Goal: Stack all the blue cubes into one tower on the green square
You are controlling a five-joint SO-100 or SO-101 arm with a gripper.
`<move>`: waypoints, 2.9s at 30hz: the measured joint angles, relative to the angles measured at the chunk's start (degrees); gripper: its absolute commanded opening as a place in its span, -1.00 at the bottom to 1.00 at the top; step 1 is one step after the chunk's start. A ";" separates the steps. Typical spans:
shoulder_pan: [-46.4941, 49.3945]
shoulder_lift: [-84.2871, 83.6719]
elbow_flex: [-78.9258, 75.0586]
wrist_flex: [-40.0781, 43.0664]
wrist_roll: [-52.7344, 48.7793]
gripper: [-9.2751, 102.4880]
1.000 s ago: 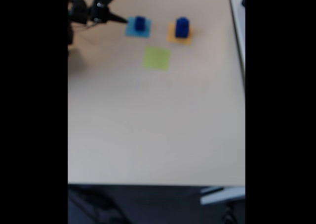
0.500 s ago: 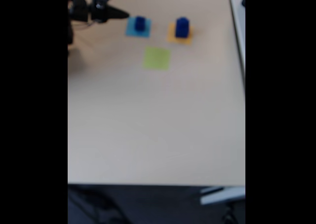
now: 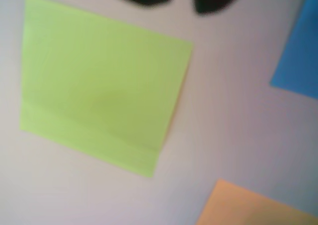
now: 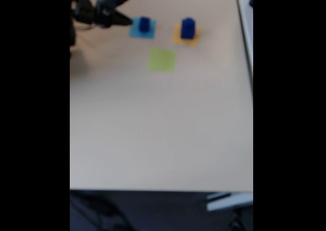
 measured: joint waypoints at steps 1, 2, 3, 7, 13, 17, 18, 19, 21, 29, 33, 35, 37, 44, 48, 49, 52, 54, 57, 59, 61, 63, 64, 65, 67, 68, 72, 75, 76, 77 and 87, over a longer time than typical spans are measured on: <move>0.00 -0.09 0.00 0.00 0.18 -0.83; 0.00 -0.26 -0.09 0.00 0.35 -0.83; 0.00 -0.53 -0.09 0.00 0.62 -0.83; 0.00 -2.02 -0.18 -0.35 1.58 -0.83; -1.58 -5.45 -0.18 -5.54 2.46 -0.83; -1.58 -12.04 -1.32 -9.32 2.46 -0.83; -1.58 -13.89 -2.37 -9.84 2.46 -0.83; -1.58 -15.73 -3.52 -10.28 2.46 -0.83; -1.58 -19.25 -6.24 -10.55 2.29 -0.83; -1.58 -26.10 -11.43 -10.99 1.23 -0.82; -1.58 -29.27 -13.62 -12.13 0.53 -0.82; -1.58 -31.11 -14.77 -13.18 -0.26 -0.83; -1.67 -33.57 -15.64 -15.29 -0.79 -0.83; -2.37 -39.20 -20.74 -16.70 -5.71 -0.83; -2.37 -41.75 -23.64 -16.70 -7.56 -0.83; -2.37 -42.45 -24.35 -16.70 -8.09 -0.83; -2.37 -45.09 -27.25 -16.70 -9.49 -0.83; -2.37 -46.93 -29.44 -16.70 -10.55 -0.83; -2.20 -48.43 -31.38 -16.70 -11.43 -0.83; -2.20 -48.52 -31.55 -16.70 -11.51 -0.83; -2.20 -48.78 -31.55 -16.70 -11.51 -0.83; -2.20 -49.04 -31.55 -16.70 -11.51 -0.83; -2.20 -49.13 -31.64 -16.70 -11.51 -0.83; -2.20 -49.31 -31.64 -16.70 -11.51 -0.83; -2.20 -49.48 -31.64 -16.70 -11.69 -0.83; -2.20 -49.75 -31.90 -16.70 -12.13 -0.83; -2.20 -50.54 -33.49 -16.70 -13.10 -0.82; -2.20 -51.42 -34.19 -16.70 -13.27 -0.77; -2.20 -51.50 -34.19 -16.70 -13.27 -0.73; -2.37 -51.59 -34.28 -16.70 -13.27 -0.73; -2.72 -51.59 -34.28 -13.71 -12.74 -0.67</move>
